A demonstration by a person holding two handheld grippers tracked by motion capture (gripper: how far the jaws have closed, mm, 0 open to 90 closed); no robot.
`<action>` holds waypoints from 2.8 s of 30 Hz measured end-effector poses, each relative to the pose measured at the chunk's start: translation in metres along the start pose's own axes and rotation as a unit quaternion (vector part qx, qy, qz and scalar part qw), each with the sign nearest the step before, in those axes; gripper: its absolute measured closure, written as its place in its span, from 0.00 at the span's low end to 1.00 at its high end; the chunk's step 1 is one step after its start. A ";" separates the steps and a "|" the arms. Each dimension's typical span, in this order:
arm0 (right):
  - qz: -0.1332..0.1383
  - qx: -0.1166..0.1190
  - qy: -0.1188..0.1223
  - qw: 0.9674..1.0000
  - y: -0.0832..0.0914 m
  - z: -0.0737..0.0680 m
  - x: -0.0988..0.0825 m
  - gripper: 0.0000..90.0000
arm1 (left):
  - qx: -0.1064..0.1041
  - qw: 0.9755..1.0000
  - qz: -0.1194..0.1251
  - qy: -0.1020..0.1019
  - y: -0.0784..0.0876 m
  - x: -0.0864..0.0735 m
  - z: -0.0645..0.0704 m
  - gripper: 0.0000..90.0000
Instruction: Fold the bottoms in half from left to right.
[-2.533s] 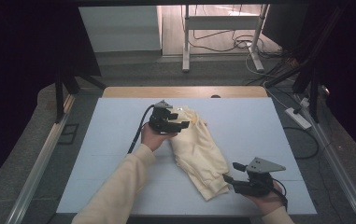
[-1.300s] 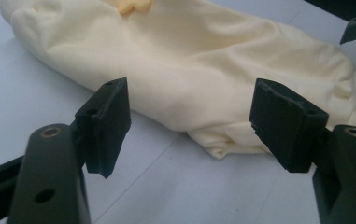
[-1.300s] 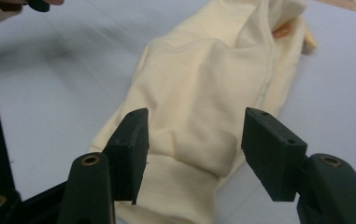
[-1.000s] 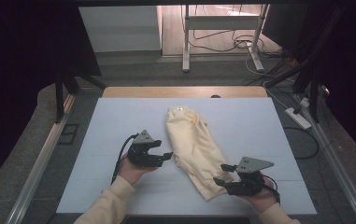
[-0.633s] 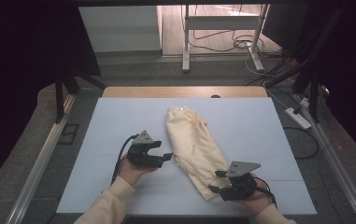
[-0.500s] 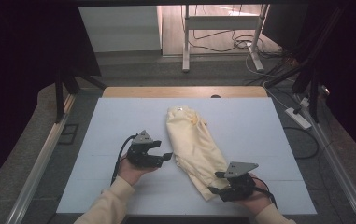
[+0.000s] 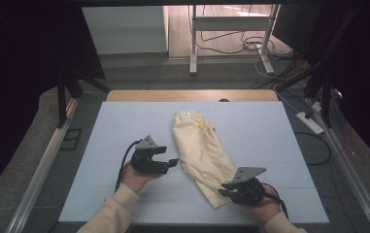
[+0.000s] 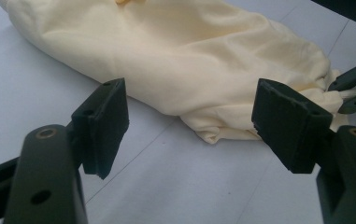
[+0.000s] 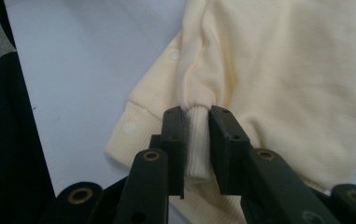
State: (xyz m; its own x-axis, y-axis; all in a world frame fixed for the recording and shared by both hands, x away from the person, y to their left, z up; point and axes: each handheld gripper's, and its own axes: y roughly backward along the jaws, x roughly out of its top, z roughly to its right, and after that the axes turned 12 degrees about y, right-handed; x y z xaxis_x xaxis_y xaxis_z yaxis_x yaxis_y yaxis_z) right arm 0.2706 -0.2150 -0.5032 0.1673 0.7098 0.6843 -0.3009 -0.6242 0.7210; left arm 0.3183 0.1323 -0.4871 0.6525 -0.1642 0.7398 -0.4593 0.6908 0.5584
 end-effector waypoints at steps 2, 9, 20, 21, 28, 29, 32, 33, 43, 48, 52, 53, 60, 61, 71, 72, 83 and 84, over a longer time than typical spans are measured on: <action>-0.001 0.000 0.008 1.000 0.000 -0.002 0.001 0.87 | -0.003 1.000 0.005 0.004 0.002 0.000 -0.001 0.31; 0.040 0.044 0.009 0.998 0.004 -0.013 0.011 0.94 | -0.004 1.000 0.011 0.009 0.006 0.001 -0.003 0.31; 0.033 0.062 0.024 0.997 -0.006 -0.018 0.009 0.76 | -0.002 1.000 0.010 0.011 0.006 0.000 -0.004 0.31; 0.041 0.061 0.021 0.997 -0.005 -0.018 0.008 0.66 | -0.001 1.000 0.010 0.011 0.006 0.000 -0.004 0.31; 0.092 0.005 -0.015 0.996 0.013 -0.002 0.005 0.46 | -0.002 1.000 0.010 0.013 0.007 0.000 -0.005 0.31; 0.093 -0.002 -0.020 0.996 0.014 0.000 0.005 0.45 | -0.003 1.000 0.009 0.013 0.007 0.000 -0.005 0.31; 0.093 -0.029 -0.037 0.995 0.017 0.008 0.001 0.44 | -0.002 1.000 0.008 0.008 0.007 0.000 -0.006 0.31; 0.093 -0.037 -0.043 0.994 0.018 0.011 0.000 0.44 | -0.003 1.000 0.007 0.008 0.007 0.000 -0.006 0.31; 0.069 -0.079 -0.068 0.992 0.012 0.035 -0.005 0.43 | -0.003 1.000 0.003 0.008 0.008 -0.001 -0.007 0.31; 0.055 -0.081 -0.080 0.992 0.006 0.044 -0.005 0.43 | -0.003 1.000 0.004 0.011 0.009 0.000 -0.009 0.31; 0.045 -0.083 -0.075 0.993 0.003 0.046 -0.004 0.43 | -0.004 1.000 0.005 0.013 0.009 -0.001 -0.009 0.31; 0.043 -0.082 -0.076 0.993 0.003 0.046 -0.005 0.42 | -0.005 1.000 0.005 0.013 0.009 -0.001 -0.009 0.31; 0.022 -0.076 -0.084 0.993 -0.004 0.049 -0.006 0.42 | -0.002 1.000 0.005 0.013 0.009 -0.001 -0.010 0.31; 0.017 -0.075 -0.084 0.993 -0.006 0.049 -0.006 0.42 | -0.002 1.000 0.005 0.012 0.009 -0.001 -0.010 0.31; -0.009 -0.068 -0.091 0.994 -0.008 0.046 -0.010 0.42 | 0.000 1.000 0.007 0.015 0.011 -0.001 -0.012 0.30; -0.007 -0.066 -0.094 0.993 -0.008 0.046 -0.011 0.42 | 0.000 1.000 0.007 0.015 0.011 -0.001 -0.012 0.30; -0.020 -0.043 -0.138 0.989 -0.013 0.046 -0.016 0.51 | 0.007 1.000 0.008 0.008 0.010 -0.002 -0.011 0.30; -0.018 -0.040 -0.140 0.989 -0.013 0.046 -0.016 0.53 | 0.009 1.000 0.008 0.006 0.010 -0.002 -0.010 0.30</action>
State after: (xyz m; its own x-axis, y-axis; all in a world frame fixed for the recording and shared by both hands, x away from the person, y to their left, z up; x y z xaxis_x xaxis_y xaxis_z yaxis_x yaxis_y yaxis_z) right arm 0.3149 -0.2333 -0.5180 0.4299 0.6062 0.6691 -0.3607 -0.5640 0.7428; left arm 0.3189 0.1470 -0.4866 0.6522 -0.1441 0.7442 -0.4806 0.6807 0.5529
